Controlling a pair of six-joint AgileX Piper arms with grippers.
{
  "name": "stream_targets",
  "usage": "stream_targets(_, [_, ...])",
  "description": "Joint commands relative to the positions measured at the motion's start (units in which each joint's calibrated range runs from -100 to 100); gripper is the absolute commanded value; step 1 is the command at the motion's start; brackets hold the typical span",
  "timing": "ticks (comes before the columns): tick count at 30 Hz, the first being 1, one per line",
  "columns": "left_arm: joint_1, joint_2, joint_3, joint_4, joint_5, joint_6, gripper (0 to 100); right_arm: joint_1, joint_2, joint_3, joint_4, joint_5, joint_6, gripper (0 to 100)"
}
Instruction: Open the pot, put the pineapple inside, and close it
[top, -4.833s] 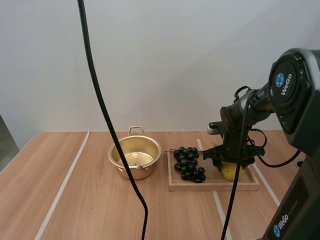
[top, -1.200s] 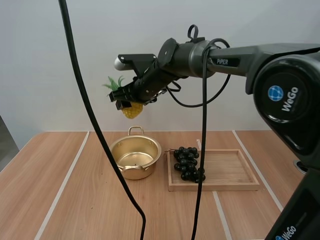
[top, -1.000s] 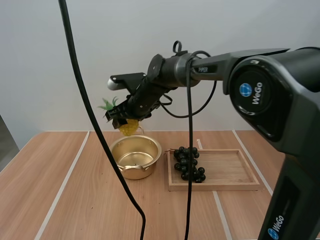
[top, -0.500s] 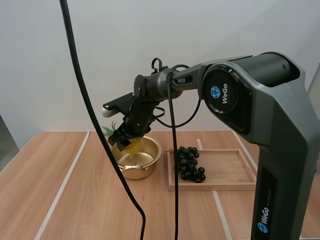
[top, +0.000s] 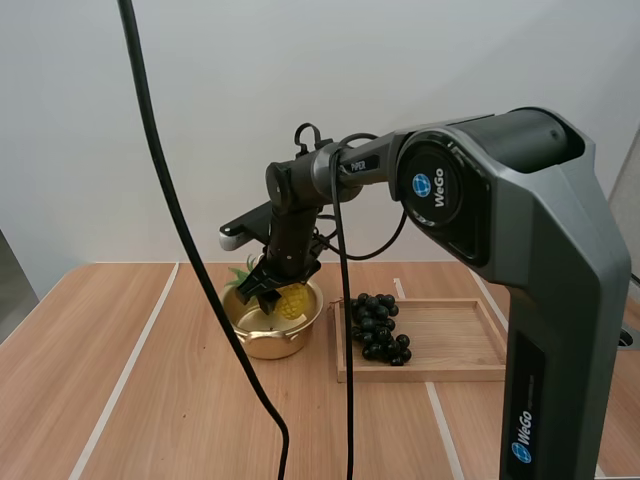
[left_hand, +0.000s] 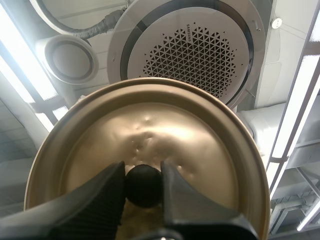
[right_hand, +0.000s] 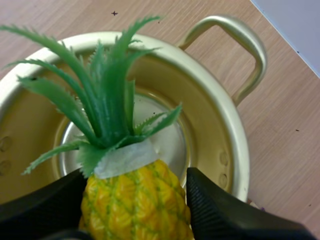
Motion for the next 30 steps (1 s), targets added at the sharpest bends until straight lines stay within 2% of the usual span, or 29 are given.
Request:
stream_targets(1, [-0.11,0.07,-0.39,0.34,0.42,0.07,0,-0.04,0.01,-0.62,-0.43,1.94,0.14,0])
stream_targets(30, [-0.11,0.21,-0.39,0.34,4.15,0.08,0,-0.04,3.82,-0.62,0.55,3.33,1.18,0])
